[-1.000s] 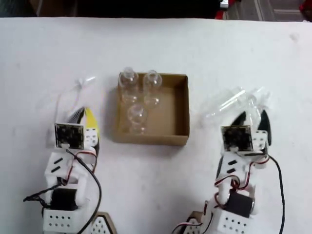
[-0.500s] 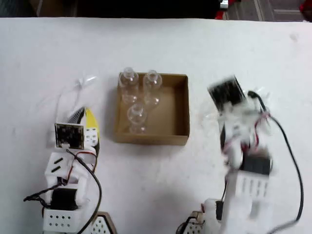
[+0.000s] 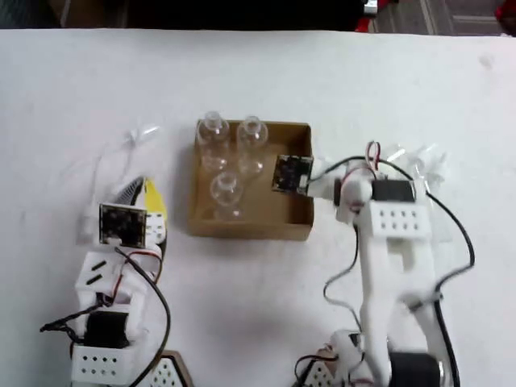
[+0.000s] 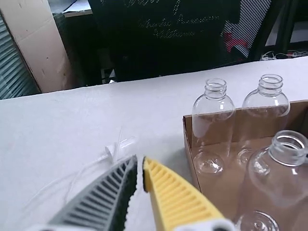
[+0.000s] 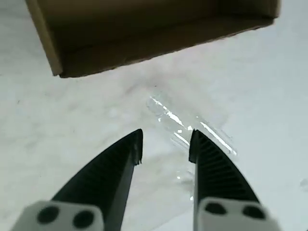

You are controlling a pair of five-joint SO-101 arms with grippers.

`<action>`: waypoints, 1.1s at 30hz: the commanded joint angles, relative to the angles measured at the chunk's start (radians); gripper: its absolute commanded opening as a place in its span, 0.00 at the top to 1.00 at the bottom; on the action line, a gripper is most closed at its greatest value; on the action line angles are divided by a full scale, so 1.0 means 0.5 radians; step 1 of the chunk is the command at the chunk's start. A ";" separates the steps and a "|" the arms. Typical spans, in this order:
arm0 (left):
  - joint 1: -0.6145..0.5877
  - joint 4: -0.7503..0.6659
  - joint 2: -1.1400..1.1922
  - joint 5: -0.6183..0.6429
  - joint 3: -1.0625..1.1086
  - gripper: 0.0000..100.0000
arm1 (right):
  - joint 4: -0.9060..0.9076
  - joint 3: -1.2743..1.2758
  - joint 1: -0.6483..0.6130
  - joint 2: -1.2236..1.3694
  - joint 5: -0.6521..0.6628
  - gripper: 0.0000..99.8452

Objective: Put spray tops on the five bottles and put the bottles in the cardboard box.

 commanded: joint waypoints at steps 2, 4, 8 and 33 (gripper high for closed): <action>0.029 -0.052 -0.023 -0.028 0.000 0.98 | 0.382 -0.463 -0.026 0.388 0.144 0.86; 0.026 -0.055 -0.023 -0.028 0.000 0.98 | 0.493 -0.568 0.014 0.477 0.347 0.86; 0.026 -0.058 -0.023 -0.028 0.000 0.98 | 0.640 -0.721 0.149 0.634 0.825 0.86; 0.023 -0.064 -0.023 -0.031 0.000 0.98 | 0.569 -1.154 0.060 1.376 1.120 0.71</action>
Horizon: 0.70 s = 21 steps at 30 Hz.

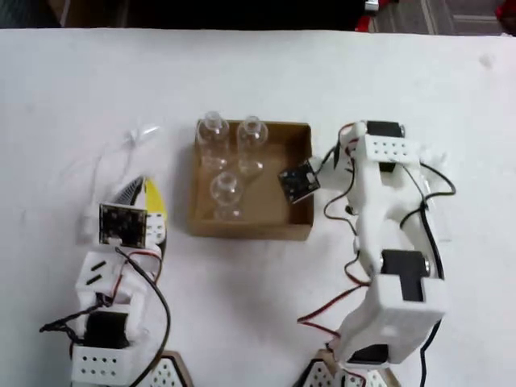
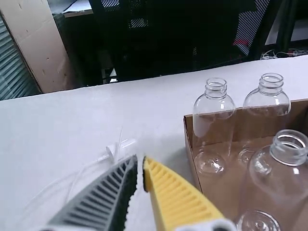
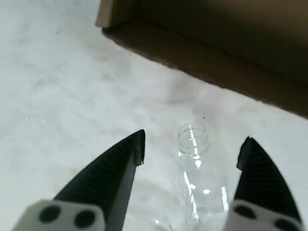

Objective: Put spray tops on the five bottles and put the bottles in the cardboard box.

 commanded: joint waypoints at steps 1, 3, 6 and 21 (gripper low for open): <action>0.023 -0.064 -0.023 -0.021 -0.006 0.98 | -0.048 -0.138 -0.008 0.112 0.037 0.71; 0.023 -0.064 -0.023 -0.021 -0.006 0.98 | -0.044 -0.178 0.020 0.167 0.037 0.71; 0.023 -0.064 -0.023 -0.021 -0.006 0.98 | -0.044 -0.227 0.038 0.222 0.037 0.71; 0.026 -0.064 -0.023 -0.021 -0.006 0.98 | -0.127 -0.249 0.072 0.275 0.037 0.71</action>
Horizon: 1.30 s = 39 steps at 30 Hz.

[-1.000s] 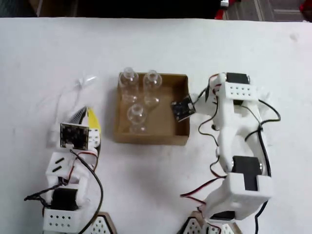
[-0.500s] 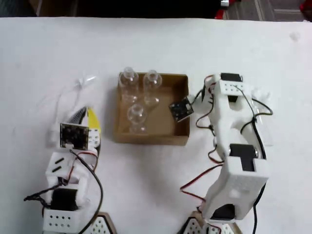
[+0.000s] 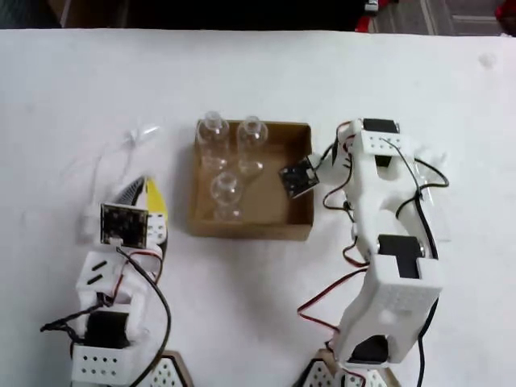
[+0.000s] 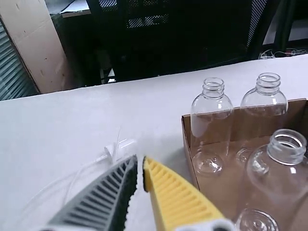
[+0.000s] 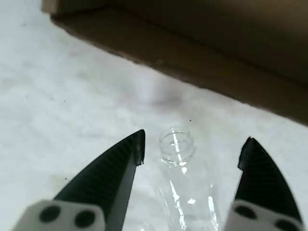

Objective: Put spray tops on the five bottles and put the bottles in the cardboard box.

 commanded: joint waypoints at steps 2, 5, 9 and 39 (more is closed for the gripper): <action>0.014 -0.064 -0.023 -0.021 -0.006 0.98 | -0.041 -0.080 0.081 0.029 0.021 0.71; 0.017 -0.064 -0.023 -0.021 -0.006 0.98 | -0.041 -0.074 0.087 0.032 0.021 0.73; 0.020 -0.064 -0.023 -0.021 -0.006 0.98 | -0.041 -0.077 0.087 0.032 0.021 0.83; 0.023 -0.064 -0.023 -0.021 -0.006 0.98 | -0.204 -0.083 -0.005 0.017 -0.218 0.91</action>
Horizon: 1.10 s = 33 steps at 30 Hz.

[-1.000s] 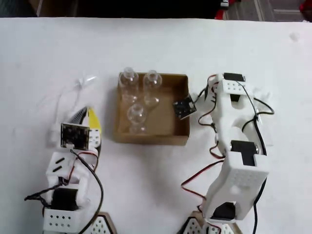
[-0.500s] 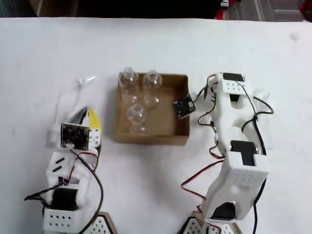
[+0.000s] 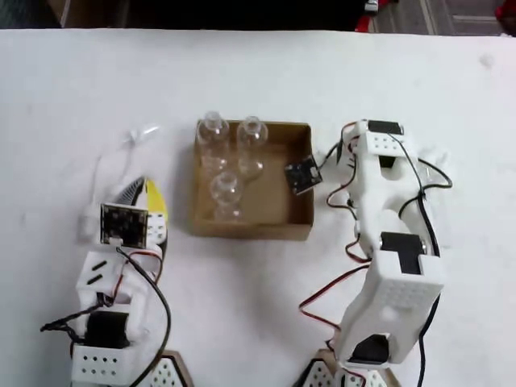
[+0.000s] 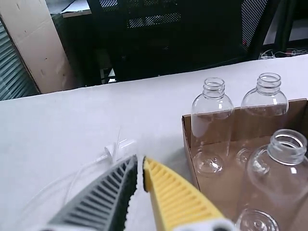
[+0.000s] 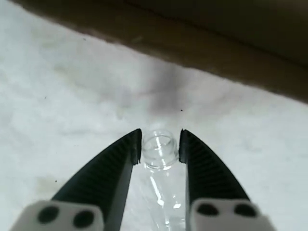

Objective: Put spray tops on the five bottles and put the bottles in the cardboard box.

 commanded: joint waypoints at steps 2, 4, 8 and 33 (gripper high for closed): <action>0.023 -0.064 -0.023 -0.021 -0.006 0.98 | -0.127 -0.083 -0.057 -0.029 -0.215 0.91; 0.023 -0.064 -0.023 -0.021 -0.006 0.98 | -0.146 -0.083 -0.069 -0.035 -0.245 0.91; 0.023 -0.064 -0.023 -0.021 -0.006 0.98 | -0.140 -0.101 -0.115 -0.066 -0.356 0.92; 0.017 -0.055 -0.023 -0.021 -0.009 0.98 | -0.106 -0.230 -0.180 -1.155 -2.397 0.92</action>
